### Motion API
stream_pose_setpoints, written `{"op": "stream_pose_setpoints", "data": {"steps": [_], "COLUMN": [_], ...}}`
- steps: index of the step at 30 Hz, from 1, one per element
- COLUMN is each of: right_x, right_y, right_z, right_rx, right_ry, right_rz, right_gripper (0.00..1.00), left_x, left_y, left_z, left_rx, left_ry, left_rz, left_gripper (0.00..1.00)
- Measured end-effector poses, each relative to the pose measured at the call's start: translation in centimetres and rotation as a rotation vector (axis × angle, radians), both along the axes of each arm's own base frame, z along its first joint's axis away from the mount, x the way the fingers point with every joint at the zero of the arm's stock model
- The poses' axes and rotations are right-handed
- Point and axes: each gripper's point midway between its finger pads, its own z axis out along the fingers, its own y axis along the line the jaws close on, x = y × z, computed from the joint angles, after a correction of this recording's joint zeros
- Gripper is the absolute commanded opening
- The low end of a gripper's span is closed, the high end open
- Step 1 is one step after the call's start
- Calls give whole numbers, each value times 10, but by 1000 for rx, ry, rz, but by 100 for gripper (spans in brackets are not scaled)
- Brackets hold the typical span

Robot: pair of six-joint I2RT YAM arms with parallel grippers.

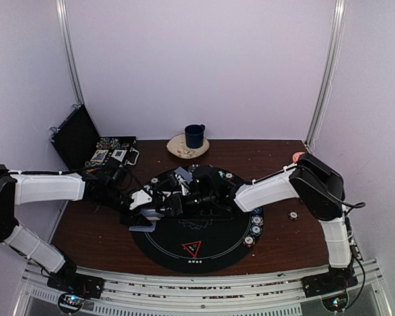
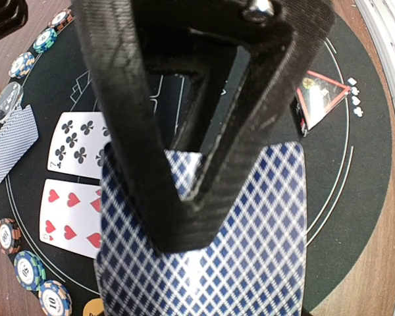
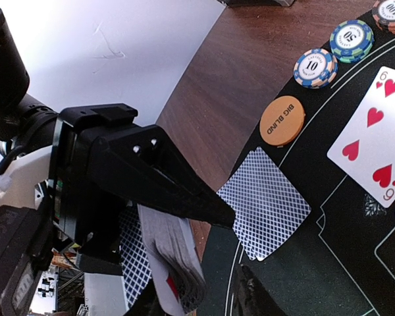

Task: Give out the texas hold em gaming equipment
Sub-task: Pick up the poker card from the face-down deck piles, then flop the poker card in the community card area.

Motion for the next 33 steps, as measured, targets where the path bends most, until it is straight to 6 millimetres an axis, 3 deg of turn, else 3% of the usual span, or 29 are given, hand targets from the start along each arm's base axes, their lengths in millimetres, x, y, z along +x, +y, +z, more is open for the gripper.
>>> {"op": "stream_pose_setpoints", "data": {"steps": [12,26,33], "right_x": [-6,-14,10], "right_y": [-9,-33,-68], "right_z": [11,22,50], "right_rx": [6,-2,-91], "right_ry": [1,4,-136], "right_rz": [8,-7,-129], "right_gripper": [0,0,0], "left_x": [-1,-1,-1], "left_y": [-1,-1,-1], "left_z": [0,-1,-1], "left_rx": [-5,-6,-6], "left_ry": [3,8,8], "left_rz": [-4,-6,-6], "left_gripper": [34,34,34]}}
